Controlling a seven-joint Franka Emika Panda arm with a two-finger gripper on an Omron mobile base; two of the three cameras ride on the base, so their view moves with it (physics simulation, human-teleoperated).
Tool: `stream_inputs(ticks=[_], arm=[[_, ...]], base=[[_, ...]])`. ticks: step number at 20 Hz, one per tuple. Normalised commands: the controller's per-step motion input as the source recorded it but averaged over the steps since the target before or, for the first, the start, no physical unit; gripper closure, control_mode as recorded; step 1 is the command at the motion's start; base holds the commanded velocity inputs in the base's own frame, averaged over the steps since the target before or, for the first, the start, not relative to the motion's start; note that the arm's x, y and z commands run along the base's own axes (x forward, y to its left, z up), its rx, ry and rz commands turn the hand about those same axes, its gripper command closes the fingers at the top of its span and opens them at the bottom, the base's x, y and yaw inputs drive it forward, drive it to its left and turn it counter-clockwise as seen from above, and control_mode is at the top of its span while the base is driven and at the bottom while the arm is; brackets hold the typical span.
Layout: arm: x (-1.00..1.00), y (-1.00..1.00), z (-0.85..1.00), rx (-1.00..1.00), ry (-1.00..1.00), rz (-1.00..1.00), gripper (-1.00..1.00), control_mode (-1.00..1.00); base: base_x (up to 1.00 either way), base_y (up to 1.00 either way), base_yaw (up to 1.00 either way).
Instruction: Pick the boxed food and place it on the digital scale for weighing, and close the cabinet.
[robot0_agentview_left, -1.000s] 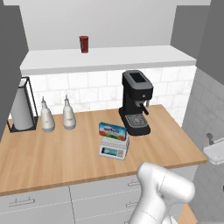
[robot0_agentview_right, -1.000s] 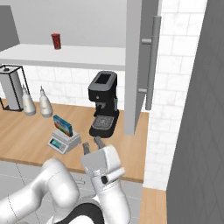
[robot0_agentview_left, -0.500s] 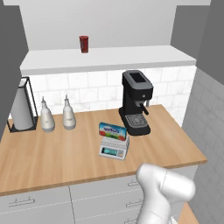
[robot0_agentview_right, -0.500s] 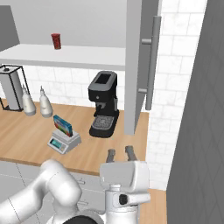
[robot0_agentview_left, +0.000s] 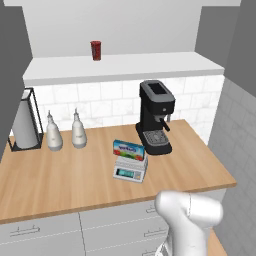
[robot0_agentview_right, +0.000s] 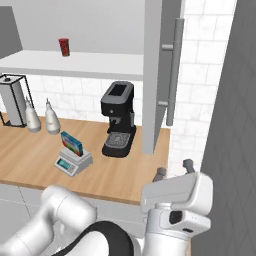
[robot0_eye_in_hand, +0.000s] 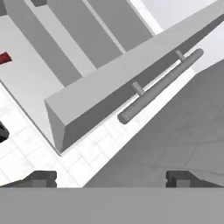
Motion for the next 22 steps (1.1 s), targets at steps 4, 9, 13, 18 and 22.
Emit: stream_inputs(ticks=[4, 9, 13, 18, 22], arm=[[0.23, -0.05, 0.11, 0.00, -0.04, 0.00, -1.00, -1.00], [0.48, -0.01, 0.20, 0.00, -0.01, 0.01, -1.00, -1.00], [0.48, 0.00, 0.31, 0.00, -0.09, 0.08, -1.00, -1.00], [0.21, 0.00, 0.58, 0.00, -0.18, 0.09, -1.00, -1.00], [0.23, 0.14, 0.50, -0.01, -0.21, 0.17, -1.00, -1.00]], base=[[0.00, 0.00, 0.00], [0.00, 0.00, 0.00], [0.00, 0.00, 0.00], [0.00, 0.00, 0.00], [0.00, 0.00, 0.00]])
